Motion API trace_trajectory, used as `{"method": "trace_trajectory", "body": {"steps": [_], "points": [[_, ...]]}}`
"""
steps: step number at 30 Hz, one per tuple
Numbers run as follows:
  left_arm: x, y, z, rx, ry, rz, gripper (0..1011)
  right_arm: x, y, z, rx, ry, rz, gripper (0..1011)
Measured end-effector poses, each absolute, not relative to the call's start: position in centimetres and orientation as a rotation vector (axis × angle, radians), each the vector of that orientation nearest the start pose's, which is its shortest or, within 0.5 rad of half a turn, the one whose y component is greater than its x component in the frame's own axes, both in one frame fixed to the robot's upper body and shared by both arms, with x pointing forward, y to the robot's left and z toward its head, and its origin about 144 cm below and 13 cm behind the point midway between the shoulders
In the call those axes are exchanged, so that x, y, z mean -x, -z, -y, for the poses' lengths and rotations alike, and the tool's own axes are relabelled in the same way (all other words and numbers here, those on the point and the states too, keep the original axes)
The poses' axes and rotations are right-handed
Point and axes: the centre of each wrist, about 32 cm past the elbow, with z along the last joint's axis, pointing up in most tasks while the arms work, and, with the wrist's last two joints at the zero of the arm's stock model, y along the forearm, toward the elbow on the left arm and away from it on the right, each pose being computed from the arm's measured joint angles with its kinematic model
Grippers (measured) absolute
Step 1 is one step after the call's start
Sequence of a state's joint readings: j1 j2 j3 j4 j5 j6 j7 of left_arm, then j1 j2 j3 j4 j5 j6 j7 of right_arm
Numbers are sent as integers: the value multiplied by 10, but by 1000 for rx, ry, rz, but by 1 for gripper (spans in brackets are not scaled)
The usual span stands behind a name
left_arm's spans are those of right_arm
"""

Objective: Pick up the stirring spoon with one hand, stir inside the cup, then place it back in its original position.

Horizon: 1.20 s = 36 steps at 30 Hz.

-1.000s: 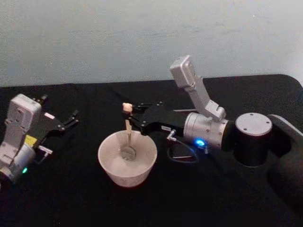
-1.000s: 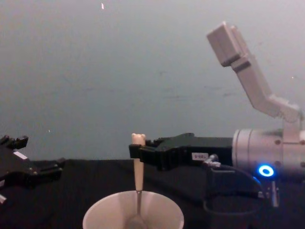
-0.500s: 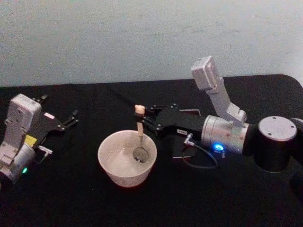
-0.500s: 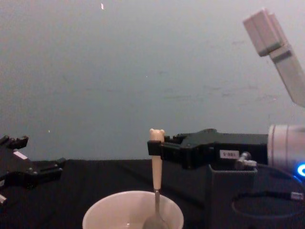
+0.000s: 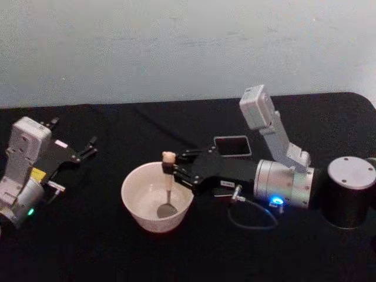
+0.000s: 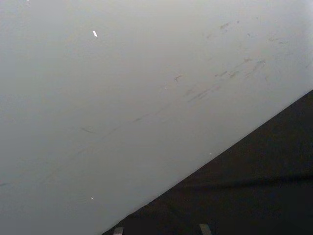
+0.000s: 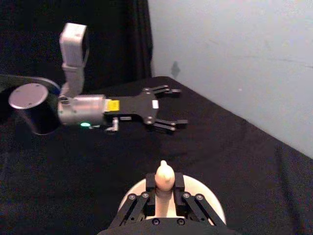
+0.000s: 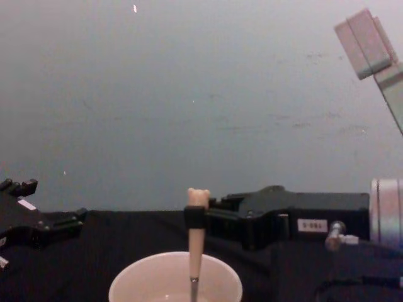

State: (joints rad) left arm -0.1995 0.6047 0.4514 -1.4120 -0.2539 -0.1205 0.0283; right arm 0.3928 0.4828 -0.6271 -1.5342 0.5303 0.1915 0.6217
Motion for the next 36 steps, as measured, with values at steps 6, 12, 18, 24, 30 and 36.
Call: {"method": "trace_trajectory", "body": {"steps": [6,12,18,24,30,36], "points": [[-489,-1140,-310,-304,-1248,285,1001,-514,-1203,189,165,398,-65,211],[-489,-1140,-310,-304,-1248,285,1001,-518,-1202,177,163,395,-61,211],[-489,-1140,-310,-304,-1248,285,1001,-525,-1199,165,173,417,-60,211],[-489,-1140,-310,-305,-1248,285,1001,-536,-1198,158,177,453,-62,211],[-489,-1140,-310,-304,-1248,285,1001,-547,-1199,156,168,506,-64,211],[-489,-1140,-310,-305,-1248,285,1001,-555,-1201,163,169,557,-52,211]]}}
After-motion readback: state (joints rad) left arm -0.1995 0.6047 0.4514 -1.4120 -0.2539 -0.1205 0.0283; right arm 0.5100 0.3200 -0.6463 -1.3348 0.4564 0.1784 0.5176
